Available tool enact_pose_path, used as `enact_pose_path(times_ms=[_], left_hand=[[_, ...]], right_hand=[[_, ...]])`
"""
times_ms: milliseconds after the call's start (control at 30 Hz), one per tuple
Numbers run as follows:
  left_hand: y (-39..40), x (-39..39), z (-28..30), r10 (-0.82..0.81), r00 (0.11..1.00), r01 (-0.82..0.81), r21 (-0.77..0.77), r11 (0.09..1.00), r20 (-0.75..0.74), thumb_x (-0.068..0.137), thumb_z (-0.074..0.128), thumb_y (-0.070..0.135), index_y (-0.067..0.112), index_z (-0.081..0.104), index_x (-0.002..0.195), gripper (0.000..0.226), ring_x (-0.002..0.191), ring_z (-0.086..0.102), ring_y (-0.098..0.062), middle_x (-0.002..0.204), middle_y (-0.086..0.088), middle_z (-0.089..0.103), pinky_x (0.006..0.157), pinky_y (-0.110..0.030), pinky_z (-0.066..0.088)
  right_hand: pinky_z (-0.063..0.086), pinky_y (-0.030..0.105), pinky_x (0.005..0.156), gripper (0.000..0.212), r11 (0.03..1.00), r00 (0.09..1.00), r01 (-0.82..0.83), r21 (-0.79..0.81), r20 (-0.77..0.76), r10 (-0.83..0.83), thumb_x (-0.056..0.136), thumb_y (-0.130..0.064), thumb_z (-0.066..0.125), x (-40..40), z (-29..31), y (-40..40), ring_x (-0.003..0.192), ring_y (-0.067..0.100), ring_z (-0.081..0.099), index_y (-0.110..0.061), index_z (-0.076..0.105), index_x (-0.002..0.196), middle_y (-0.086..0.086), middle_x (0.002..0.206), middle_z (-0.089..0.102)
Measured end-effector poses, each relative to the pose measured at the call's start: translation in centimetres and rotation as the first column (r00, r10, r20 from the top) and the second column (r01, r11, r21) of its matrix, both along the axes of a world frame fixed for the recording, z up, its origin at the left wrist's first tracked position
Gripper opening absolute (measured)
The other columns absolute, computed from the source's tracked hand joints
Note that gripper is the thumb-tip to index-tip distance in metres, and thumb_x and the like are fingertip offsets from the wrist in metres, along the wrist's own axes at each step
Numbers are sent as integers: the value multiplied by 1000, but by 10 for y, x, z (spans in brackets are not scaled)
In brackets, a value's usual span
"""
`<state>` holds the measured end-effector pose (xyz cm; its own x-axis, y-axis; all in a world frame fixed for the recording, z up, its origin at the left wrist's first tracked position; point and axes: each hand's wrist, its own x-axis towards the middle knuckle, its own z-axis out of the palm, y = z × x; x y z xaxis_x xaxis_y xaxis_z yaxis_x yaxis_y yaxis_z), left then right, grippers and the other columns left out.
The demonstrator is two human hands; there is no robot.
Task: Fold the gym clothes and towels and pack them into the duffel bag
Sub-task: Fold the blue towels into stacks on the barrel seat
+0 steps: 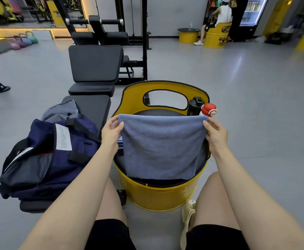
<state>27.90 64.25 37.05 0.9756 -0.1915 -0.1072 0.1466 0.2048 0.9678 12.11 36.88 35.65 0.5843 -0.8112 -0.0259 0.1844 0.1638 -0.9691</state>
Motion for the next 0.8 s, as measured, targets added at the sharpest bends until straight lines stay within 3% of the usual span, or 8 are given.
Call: enact_pose_path(times_ms=[133, 267, 400, 500, 633, 700, 800], left_hand=[[-12, 13, -12, -6, 999, 9, 66, 998, -42, 93, 51, -5, 10, 53, 119, 29, 107, 55, -19, 118, -7, 58, 94, -33, 47], [-25, 33, -24, 72, 992, -59, 132, 989, -102, 92, 49, -10, 2, 56, 116, 29, 101, 55, -21, 109, -10, 58, 92, -31, 48], [-34, 51, -33, 79, 993, -61, 187, 981, -92, 89, 49, -14, 16, 52, 85, 31, 91, 56, -20, 87, -3, 58, 82, -29, 51], [-33, 56, -47, 66, 996, -45, 276, 960, -68, 89, 48, -14, 17, 50, 95, 31, 82, 54, -16, 82, -2, 55, 83, -31, 50], [-26, 53, -78, 20, 996, 15, 382, 924, -87, 89, 42, -14, 11, 59, 105, 34, 86, 55, -20, 88, -6, 58, 81, -33, 49], [-21, 50, -96, 12, 995, 32, 425, 905, -101, 87, 42, -14, 8, 62, 93, 30, 91, 55, -25, 94, -11, 60, 78, -32, 49], [-14, 41, -120, 1, 994, 54, 504, 862, -110, 86, 45, -12, 15, 58, 71, 34, 85, 53, -22, 87, -10, 60, 68, -27, 43]], right_hand=[[47, 40, 102, 30, 999, 989, -6, -36, -145, 0, 89, -10, 66, 15, -21, -13, 115, 23, 58, -15, 64, 118, 6, 121, 64], [46, 45, 103, 27, 998, 971, -15, -55, -239, 2, 88, -8, 65, 35, -41, -26, 118, 26, 56, -16, 64, 114, 9, 124, 62], [46, 45, 103, 20, 998, 954, 11, -66, -300, -30, 88, -6, 66, 54, -52, -32, 115, 27, 58, -19, 62, 103, 10, 120, 64], [48, 41, 100, 21, 998, 952, 13, -55, -304, -29, 87, -1, 64, 58, -59, -29, 109, 26, 60, -19, 58, 97, 12, 113, 65], [47, 32, 96, 32, 998, 920, -28, -47, -391, 7, 90, 0, 60, 54, -80, -23, 107, 18, 56, -14, 58, 119, 6, 113, 60], [46, 30, 91, 24, 997, 888, -50, -61, -459, 16, 91, 0, 57, 49, -92, -19, 105, 20, 57, -14, 61, 111, 6, 109, 61], [45, 31, 84, 17, 992, 829, -98, -76, -558, 39, 91, -1, 56, 42, -108, -12, 100, 22, 57, -15, 62, 100, 7, 103, 63]])
